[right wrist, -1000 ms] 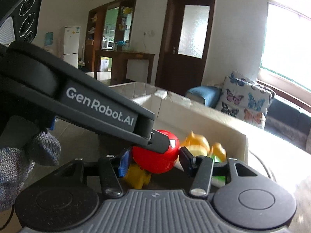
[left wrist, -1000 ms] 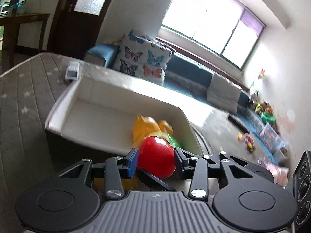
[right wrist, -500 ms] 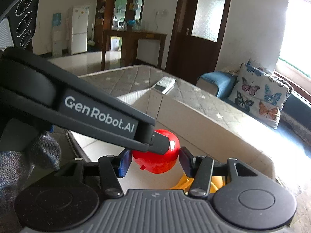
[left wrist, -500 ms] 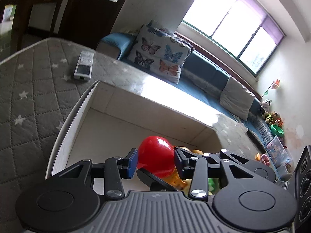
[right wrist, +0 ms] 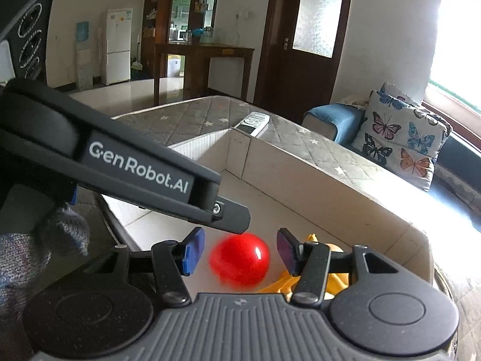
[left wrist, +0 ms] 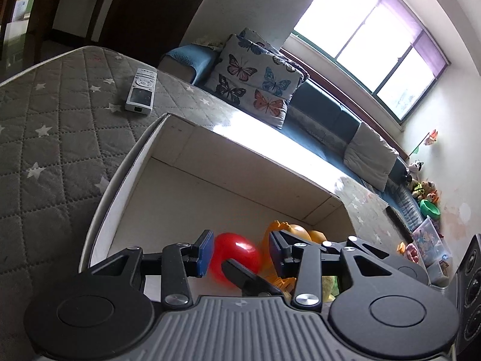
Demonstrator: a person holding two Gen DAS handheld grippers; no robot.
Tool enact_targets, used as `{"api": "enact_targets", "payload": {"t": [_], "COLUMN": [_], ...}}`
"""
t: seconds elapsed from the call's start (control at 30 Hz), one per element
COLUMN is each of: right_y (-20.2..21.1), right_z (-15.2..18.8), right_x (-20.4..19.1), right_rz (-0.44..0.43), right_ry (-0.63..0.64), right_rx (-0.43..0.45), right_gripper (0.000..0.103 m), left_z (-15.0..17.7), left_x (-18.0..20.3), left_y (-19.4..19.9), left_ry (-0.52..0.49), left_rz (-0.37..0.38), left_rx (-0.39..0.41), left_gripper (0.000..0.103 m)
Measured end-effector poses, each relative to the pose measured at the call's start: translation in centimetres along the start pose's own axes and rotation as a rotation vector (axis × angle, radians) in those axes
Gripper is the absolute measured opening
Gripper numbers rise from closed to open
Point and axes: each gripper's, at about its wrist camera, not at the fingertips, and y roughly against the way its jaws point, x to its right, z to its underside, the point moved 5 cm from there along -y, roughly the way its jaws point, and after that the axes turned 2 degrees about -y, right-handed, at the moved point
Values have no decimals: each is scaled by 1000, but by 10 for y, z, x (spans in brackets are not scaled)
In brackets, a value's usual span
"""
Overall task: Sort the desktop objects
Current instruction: 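Carry the red ball over the box rim and open the right tool, then move the right tool to the yellow rubber duck beside the box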
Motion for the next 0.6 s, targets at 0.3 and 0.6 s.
{"api": "enact_targets", "payload": {"t": [0.3, 0.6], "right_y": [31, 71], "right_z": [4, 18], "right_x": [-5, -9], "right_rz": [19, 24], "right_ry": [10, -22], "right_rx": [56, 100], "right_gripper": [55, 62], "left_z": [9, 34], "left_x": [8, 24], "left_y": [26, 55], "left_ry": [-12, -50], "left_rz": [-4, -17], "left_rx": [34, 54], "left_gripper": [43, 43]}}
